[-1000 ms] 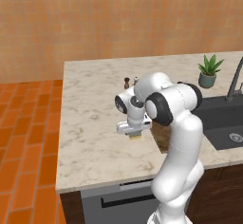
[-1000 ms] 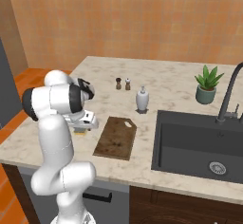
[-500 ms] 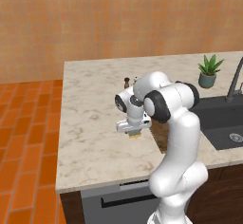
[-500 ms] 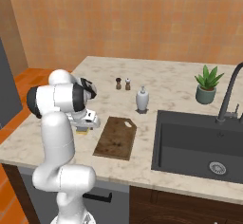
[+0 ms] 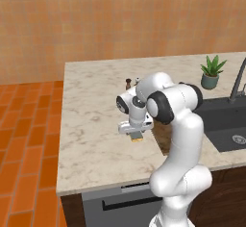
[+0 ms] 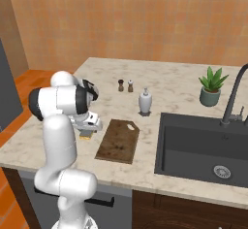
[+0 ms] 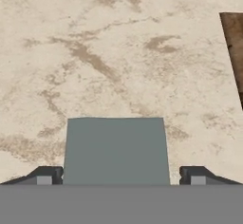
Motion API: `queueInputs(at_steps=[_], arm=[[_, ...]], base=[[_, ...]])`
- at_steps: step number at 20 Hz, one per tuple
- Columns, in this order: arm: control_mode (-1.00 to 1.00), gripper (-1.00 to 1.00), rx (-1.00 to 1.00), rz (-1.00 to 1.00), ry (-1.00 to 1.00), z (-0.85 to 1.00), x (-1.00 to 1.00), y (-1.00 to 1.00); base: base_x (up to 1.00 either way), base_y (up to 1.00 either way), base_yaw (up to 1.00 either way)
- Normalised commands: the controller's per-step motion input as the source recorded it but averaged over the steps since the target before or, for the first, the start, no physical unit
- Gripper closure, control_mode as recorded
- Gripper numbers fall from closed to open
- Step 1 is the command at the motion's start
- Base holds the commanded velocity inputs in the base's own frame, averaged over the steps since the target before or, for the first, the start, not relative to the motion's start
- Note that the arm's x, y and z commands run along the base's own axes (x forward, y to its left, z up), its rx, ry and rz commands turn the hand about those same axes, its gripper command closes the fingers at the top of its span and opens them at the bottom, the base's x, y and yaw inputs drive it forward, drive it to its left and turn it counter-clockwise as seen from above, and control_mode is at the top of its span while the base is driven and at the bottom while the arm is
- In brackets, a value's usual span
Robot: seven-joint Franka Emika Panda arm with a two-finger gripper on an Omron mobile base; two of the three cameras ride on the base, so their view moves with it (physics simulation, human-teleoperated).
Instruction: Pick up the sponge from the counter and clean the cutting board by briefly scrubbing or pressing down on the cutting board. Once finished, release the sponge.
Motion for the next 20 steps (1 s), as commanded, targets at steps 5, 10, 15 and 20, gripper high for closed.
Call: queueInputs(at_steps=[5, 10, 15, 20], arm=[[-1.0, -1.0, 0.0, -0.04, -0.08, 0.69, -0.37, 0.0], [-1.0, -1.0, 0.01, -0.02, -0.18, 1.0, -0.79, 0.0], [-1.0, -1.0, 0.02, -0.07, -0.09, 1.0, -0.82, 0.01], [-1.0, -1.0, 0.0, -0.08, -0.02, 1.0, -0.75, 0.12]], base=[[0.0, 0.0, 0.0], [0.0, 0.0, 0.0], [0.0, 0.0, 0.0], [0.0, 0.0, 0.0]])
